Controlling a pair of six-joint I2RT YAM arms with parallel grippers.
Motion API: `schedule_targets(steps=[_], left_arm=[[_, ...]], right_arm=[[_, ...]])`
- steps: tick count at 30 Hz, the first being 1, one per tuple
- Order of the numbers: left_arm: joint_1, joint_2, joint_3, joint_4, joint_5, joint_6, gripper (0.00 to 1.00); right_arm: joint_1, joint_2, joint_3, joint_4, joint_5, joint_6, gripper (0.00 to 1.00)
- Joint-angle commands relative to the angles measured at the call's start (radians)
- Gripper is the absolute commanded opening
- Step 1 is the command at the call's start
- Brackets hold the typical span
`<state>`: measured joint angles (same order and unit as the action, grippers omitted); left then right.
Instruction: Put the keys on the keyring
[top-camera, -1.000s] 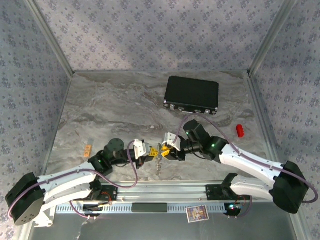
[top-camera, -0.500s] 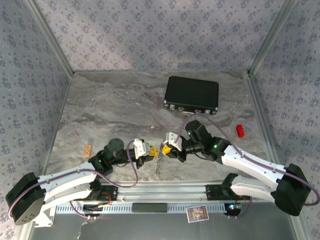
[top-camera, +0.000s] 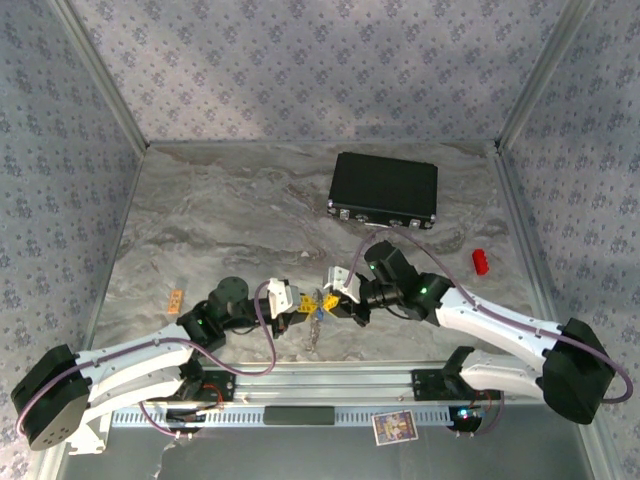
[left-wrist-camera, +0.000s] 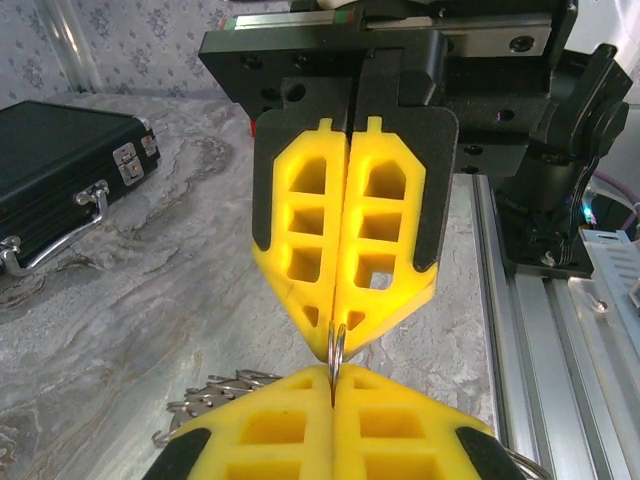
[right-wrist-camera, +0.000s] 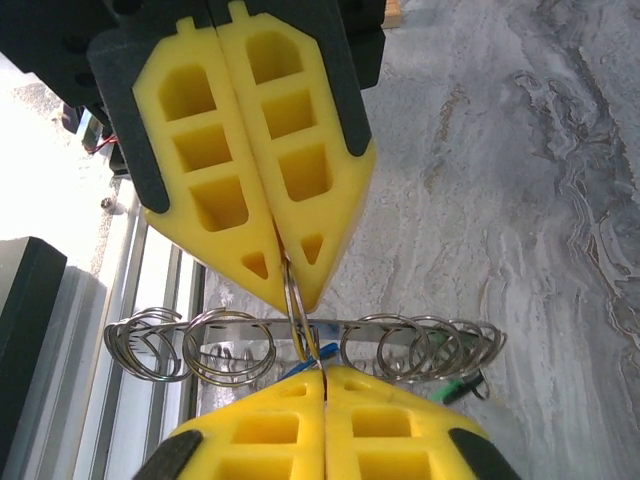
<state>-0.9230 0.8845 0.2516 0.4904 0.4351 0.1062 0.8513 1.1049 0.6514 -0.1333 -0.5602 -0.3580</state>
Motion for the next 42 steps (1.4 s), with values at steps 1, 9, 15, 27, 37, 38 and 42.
schedule_targets(steps=[1, 9, 15, 27, 37, 38, 42], left_arm=[[0.001, -0.017, 0.005, 0.059, 0.042, 0.009, 0.00], [0.001, -0.013, 0.004, 0.070, 0.043, 0.003, 0.00], [0.000, -0.016, 0.006, 0.067, 0.042, 0.006, 0.00], [0.000, -0.038, 0.060, -0.127, -0.031, 0.082, 0.22], [0.001, -0.022, 0.128, -0.218, -0.009, 0.134, 0.20], [0.001, -0.018, 0.132, -0.222, -0.006, 0.135, 0.19], [0.001, -0.009, 0.140, -0.217, 0.006, 0.136, 0.15]], right_arm=[[0.006, -0.034, -0.010, 0.024, 0.021, -0.001, 0.17], [0.008, -0.057, -0.025, 0.070, -0.029, 0.016, 0.27], [0.014, -0.022, -0.018, 0.102, -0.037, 0.026, 0.21], [0.021, -0.011, 0.085, -0.075, 0.013, -0.068, 0.01], [0.058, 0.046, 0.236, -0.309, 0.070, -0.177, 0.02], [0.064, 0.046, 0.241, -0.308, 0.070, -0.178, 0.02], [0.075, 0.058, 0.252, -0.302, 0.075, -0.179, 0.03]])
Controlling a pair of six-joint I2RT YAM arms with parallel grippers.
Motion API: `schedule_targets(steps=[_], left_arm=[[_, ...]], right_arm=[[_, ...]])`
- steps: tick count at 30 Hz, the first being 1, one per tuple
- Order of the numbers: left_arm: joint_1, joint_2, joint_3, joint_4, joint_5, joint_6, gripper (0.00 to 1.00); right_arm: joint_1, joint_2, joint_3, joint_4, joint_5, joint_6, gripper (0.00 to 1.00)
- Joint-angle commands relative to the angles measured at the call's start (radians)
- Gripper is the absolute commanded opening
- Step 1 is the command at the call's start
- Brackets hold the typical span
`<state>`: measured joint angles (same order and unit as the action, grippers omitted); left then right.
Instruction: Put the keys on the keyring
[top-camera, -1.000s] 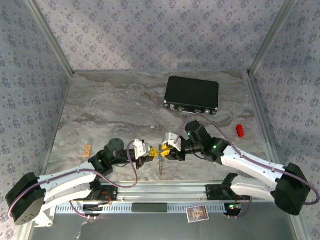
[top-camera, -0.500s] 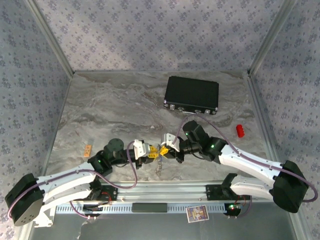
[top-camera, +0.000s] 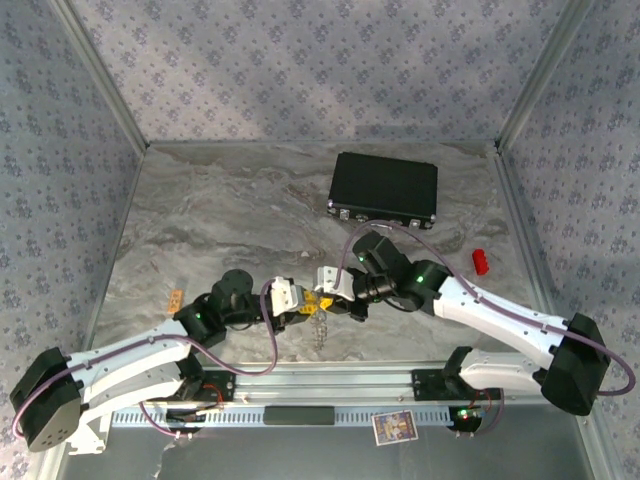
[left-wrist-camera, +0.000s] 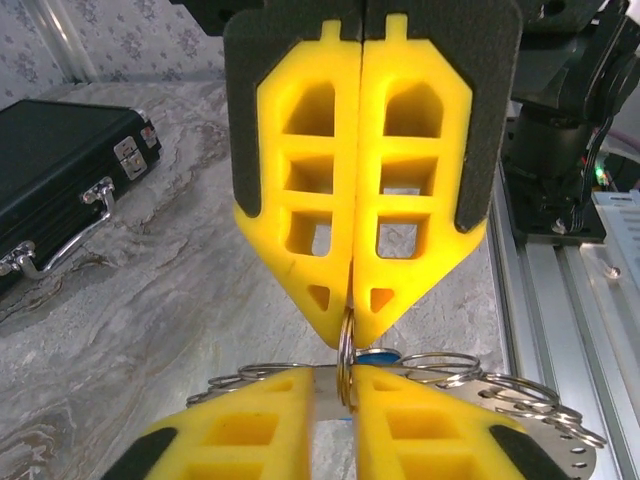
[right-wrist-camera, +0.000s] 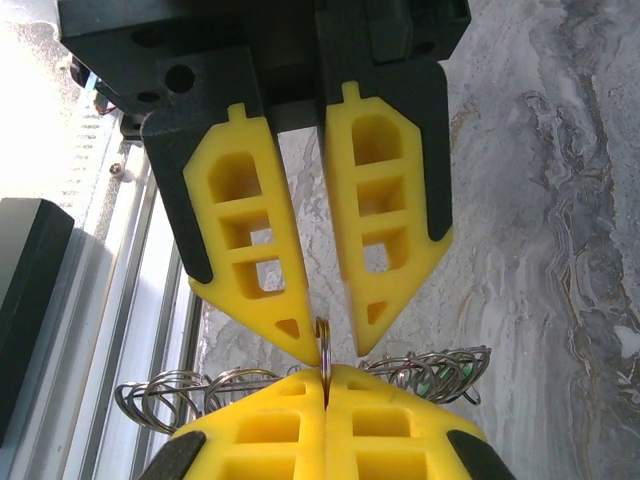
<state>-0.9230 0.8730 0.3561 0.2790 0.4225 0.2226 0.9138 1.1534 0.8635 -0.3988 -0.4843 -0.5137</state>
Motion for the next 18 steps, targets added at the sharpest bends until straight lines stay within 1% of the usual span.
schedule_targets(steps=[1, 2, 4, 5, 7, 9, 13, 18], left_arm=[[0.001, 0.004, 0.035, -0.002, 0.022, 0.020, 0.13], [0.001, 0.004, 0.035, 0.004, 0.023, 0.020, 0.12], [0.001, 0.002, 0.033, 0.012, 0.026, 0.017, 0.06], [0.000, 0.001, 0.031, 0.018, 0.031, 0.016, 0.04], [0.001, -0.002, 0.022, 0.031, 0.032, 0.009, 0.00], [0.001, -0.004, 0.004, 0.065, 0.032, -0.010, 0.00], [0.001, 0.017, -0.062, 0.228, 0.033, -0.093, 0.00], [-0.001, 0.066, -0.095, 0.354, 0.035, -0.149, 0.00]], right_arm=[[0.015, 0.014, 0.043, -0.038, 0.001, -0.024, 0.03], [0.016, 0.015, 0.044, -0.037, -0.004, -0.023, 0.04], [0.016, 0.013, 0.038, -0.023, -0.006, -0.018, 0.07], [0.014, 0.005, 0.030, -0.010, -0.010, -0.013, 0.10], [0.002, -0.023, -0.001, 0.038, -0.030, 0.006, 0.20], [-0.021, -0.066, -0.062, 0.117, -0.064, 0.043, 0.26], [-0.062, -0.107, -0.167, 0.272, -0.129, 0.137, 0.30], [-0.073, -0.096, -0.214, 0.338, -0.139, 0.171, 0.30]])
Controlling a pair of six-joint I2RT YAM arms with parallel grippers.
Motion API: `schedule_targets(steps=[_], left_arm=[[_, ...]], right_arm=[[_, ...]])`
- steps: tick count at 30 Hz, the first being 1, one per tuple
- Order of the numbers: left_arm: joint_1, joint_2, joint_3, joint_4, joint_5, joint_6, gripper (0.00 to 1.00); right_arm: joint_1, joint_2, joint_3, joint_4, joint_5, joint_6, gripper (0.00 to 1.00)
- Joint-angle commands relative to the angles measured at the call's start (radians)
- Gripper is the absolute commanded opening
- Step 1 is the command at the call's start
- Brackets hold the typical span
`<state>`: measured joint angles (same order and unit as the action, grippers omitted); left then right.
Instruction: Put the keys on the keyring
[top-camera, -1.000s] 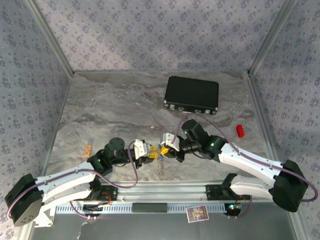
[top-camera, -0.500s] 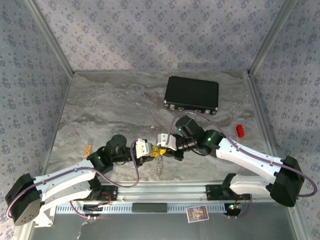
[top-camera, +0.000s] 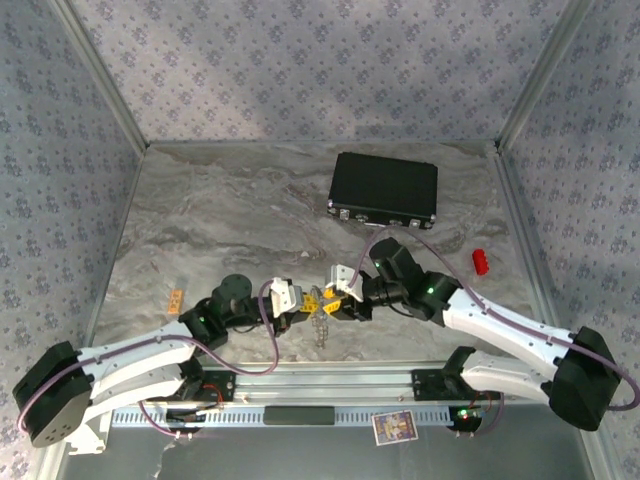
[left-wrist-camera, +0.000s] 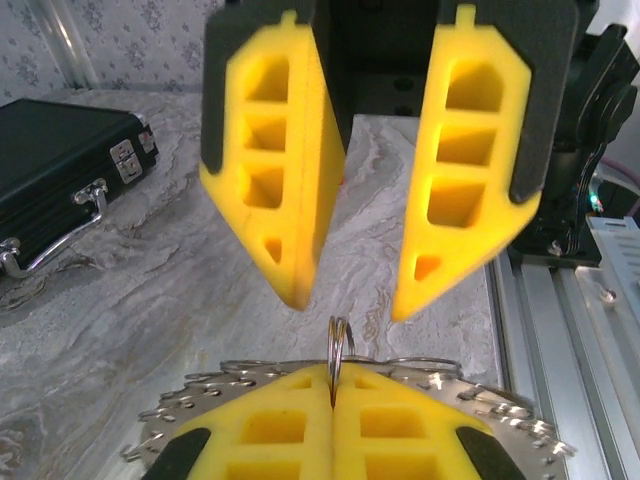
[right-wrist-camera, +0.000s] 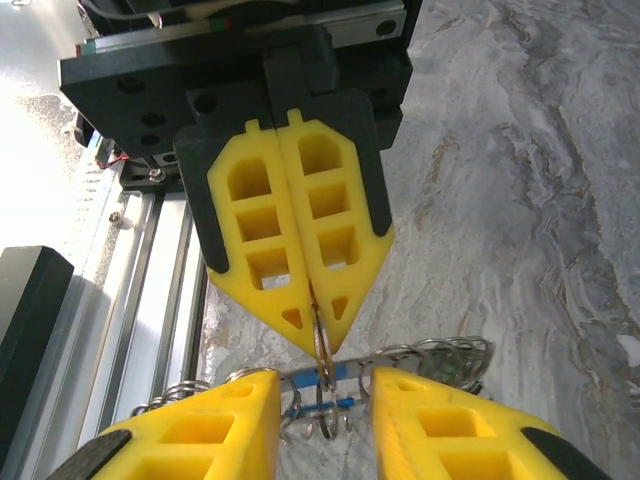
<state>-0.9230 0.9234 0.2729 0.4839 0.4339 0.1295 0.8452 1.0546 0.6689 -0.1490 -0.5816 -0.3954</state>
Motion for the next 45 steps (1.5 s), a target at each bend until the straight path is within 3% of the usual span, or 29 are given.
schedule_targets(steps=[1, 8, 17, 24, 27, 29, 33, 38, 45], left_arm=[[-0.001, 0.023, -0.014, 0.162, 0.025, -0.061, 0.00], [-0.001, 0.041, -0.011, 0.188, 0.031, -0.056, 0.00], [-0.001, 0.021, -0.009, 0.179, 0.044, -0.047, 0.00], [-0.001, 0.011, -0.006, 0.173, 0.043, -0.053, 0.00], [0.000, -0.003, 0.012, 0.091, 0.015, -0.036, 0.20], [-0.001, -0.012, 0.045, -0.025, -0.006, -0.002, 0.23], [0.000, -0.019, 0.087, -0.161, -0.011, 0.049, 0.21], [-0.001, -0.023, 0.106, -0.190, -0.008, 0.071, 0.14], [-0.001, -0.027, 0.117, -0.195, 0.002, 0.073, 0.01]], right_arm=[[-0.009, 0.003, -0.025, 0.096, -0.044, 0.056, 0.30], [-0.029, 0.001, -0.054, 0.138, -0.081, 0.084, 0.21], [-0.034, 0.015, -0.048, 0.135, -0.066, 0.073, 0.16], [-0.035, 0.039, -0.021, 0.125, -0.079, 0.063, 0.00], [-0.033, 0.039, 0.009, 0.076, -0.077, 0.050, 0.00], [-0.022, 0.038, 0.037, 0.024, -0.058, 0.026, 0.00], [0.006, 0.043, 0.089, -0.082, -0.009, -0.033, 0.00], [0.036, 0.068, 0.161, -0.206, 0.043, -0.104, 0.00], [0.068, 0.080, 0.192, -0.237, 0.068, -0.123, 0.00]])
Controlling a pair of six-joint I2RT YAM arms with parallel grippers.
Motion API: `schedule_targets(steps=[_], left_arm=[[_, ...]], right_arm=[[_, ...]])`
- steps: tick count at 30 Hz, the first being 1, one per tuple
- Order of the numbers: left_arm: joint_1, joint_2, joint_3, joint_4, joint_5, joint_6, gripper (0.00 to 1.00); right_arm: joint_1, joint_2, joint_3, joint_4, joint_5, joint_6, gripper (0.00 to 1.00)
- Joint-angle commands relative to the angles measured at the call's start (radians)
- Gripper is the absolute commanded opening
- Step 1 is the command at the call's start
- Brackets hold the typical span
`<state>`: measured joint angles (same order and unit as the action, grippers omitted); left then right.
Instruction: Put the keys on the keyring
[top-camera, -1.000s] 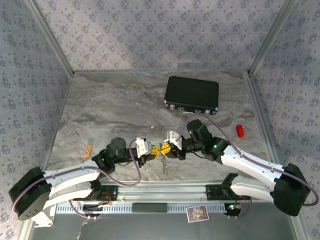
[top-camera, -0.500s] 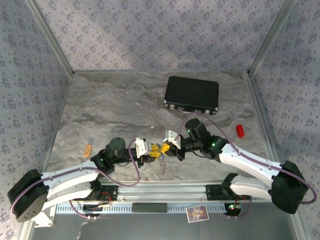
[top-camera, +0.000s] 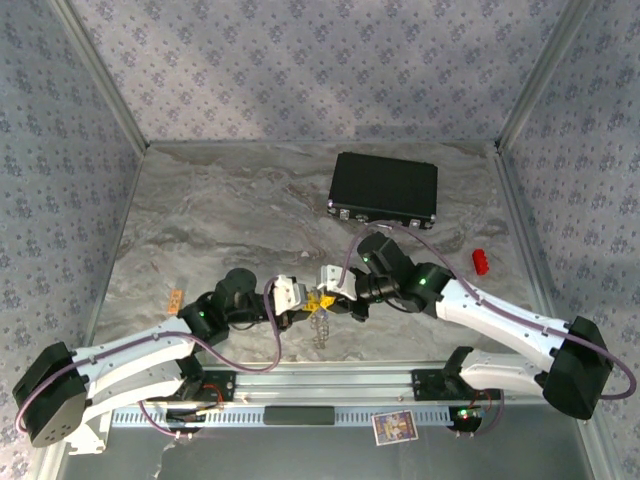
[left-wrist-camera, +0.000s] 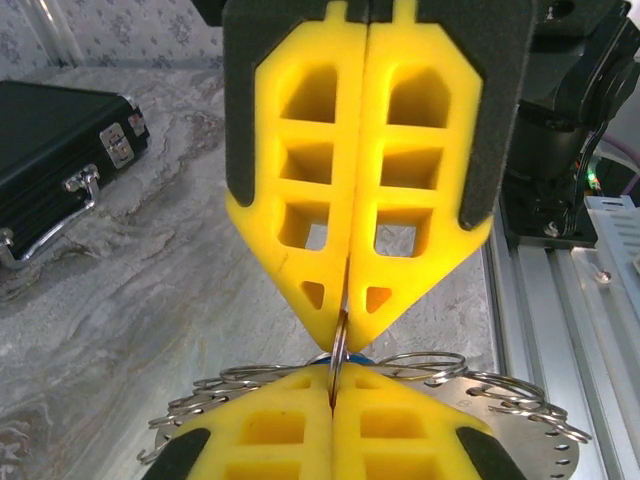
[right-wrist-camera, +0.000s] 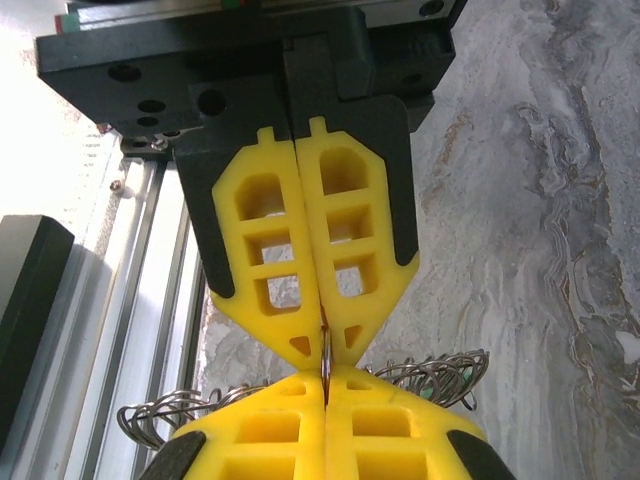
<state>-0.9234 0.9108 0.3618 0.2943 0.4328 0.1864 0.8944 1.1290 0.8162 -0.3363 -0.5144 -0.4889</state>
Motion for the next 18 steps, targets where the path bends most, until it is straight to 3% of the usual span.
schedule_targets(steps=[1, 3, 5, 10, 18], left_arm=[[-0.001, -0.018, 0.025, 0.001, 0.004, 0.012, 0.00], [0.000, -0.028, 0.012, 0.031, 0.009, 0.005, 0.00], [0.000, -0.036, -0.008, 0.077, 0.014, -0.013, 0.00], [0.000, -0.024, -0.056, 0.203, 0.056, -0.073, 0.00], [-0.002, -0.008, -0.080, 0.278, 0.058, -0.106, 0.00]], right_arm=[[0.020, 0.003, 0.042, -0.045, -0.002, -0.027, 0.03], [0.012, -0.016, 0.010, -0.001, -0.005, -0.009, 0.21], [-0.002, -0.045, -0.040, 0.072, -0.023, 0.021, 0.27], [-0.046, -0.071, -0.130, 0.225, -0.070, 0.116, 0.26], [-0.046, -0.061, -0.164, 0.292, -0.099, 0.154, 0.17]])
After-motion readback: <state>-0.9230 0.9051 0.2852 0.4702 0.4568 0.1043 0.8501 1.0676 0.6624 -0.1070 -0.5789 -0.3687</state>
